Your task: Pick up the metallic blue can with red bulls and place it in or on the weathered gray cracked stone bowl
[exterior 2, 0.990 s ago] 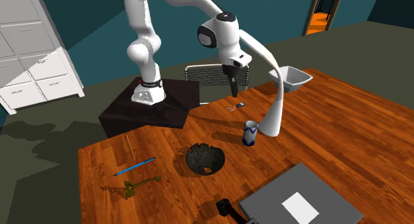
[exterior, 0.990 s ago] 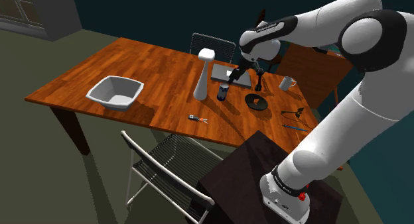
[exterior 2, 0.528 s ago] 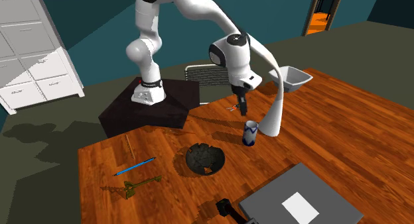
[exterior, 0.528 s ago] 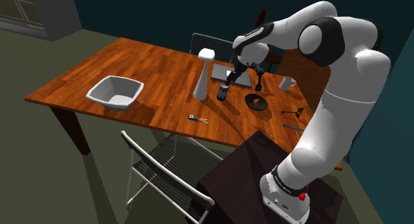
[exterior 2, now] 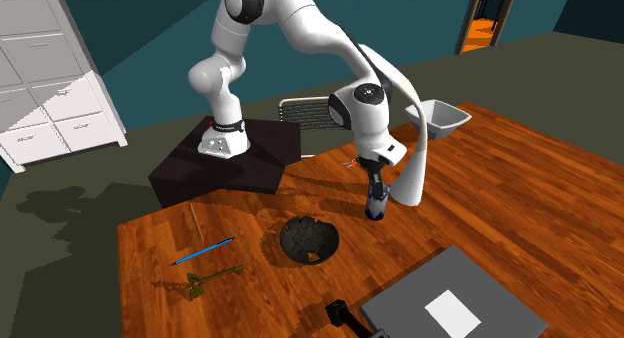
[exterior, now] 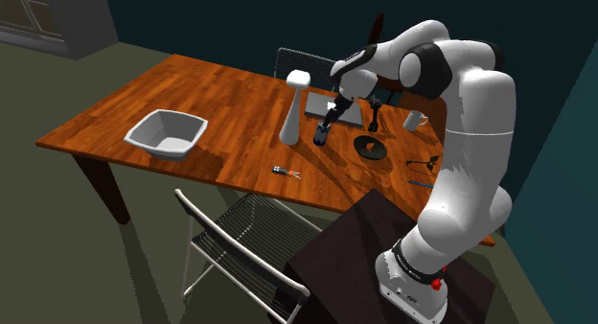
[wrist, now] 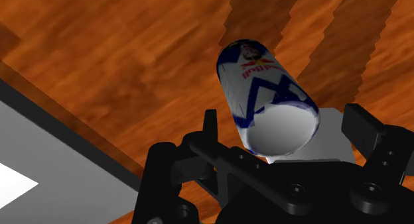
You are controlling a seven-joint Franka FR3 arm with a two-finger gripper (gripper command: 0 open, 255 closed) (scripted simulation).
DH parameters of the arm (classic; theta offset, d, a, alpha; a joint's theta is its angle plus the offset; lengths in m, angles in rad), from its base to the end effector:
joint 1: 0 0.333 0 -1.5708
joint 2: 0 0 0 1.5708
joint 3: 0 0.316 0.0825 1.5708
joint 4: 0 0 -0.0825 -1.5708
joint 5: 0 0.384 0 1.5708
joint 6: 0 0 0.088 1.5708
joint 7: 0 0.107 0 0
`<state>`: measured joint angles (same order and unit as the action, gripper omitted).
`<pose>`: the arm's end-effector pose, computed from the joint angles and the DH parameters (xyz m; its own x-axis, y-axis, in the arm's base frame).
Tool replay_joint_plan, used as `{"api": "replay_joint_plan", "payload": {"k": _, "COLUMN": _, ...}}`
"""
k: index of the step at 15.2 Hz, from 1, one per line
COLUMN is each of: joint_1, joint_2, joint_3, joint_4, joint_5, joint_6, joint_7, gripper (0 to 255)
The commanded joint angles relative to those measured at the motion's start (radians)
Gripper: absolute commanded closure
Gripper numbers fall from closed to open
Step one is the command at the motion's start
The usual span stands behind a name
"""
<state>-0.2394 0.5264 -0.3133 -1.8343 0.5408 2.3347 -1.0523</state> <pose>0.5627 -0.3207 0.2560 0.9699 0.1487 0.1926 0.1759 -0.9755 -0.1324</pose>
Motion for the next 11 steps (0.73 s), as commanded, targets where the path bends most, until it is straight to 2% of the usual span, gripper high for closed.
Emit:
{"api": "replay_joint_plan", "payload": {"k": 1, "joint_1": -0.004, "joint_2": 0.023, "joint_3": 0.008, "joint_4": 0.008, "joint_5": 0.012, "joint_6": 0.014, "joint_7": -0.007, "gripper": 0}}
{"api": "replay_joint_plan", "payload": {"k": 11, "joint_1": -0.007, "joint_2": 0.058, "joint_3": 0.022, "joint_4": 0.014, "joint_5": 0.030, "joint_6": 0.042, "joint_7": -0.017, "gripper": 0}}
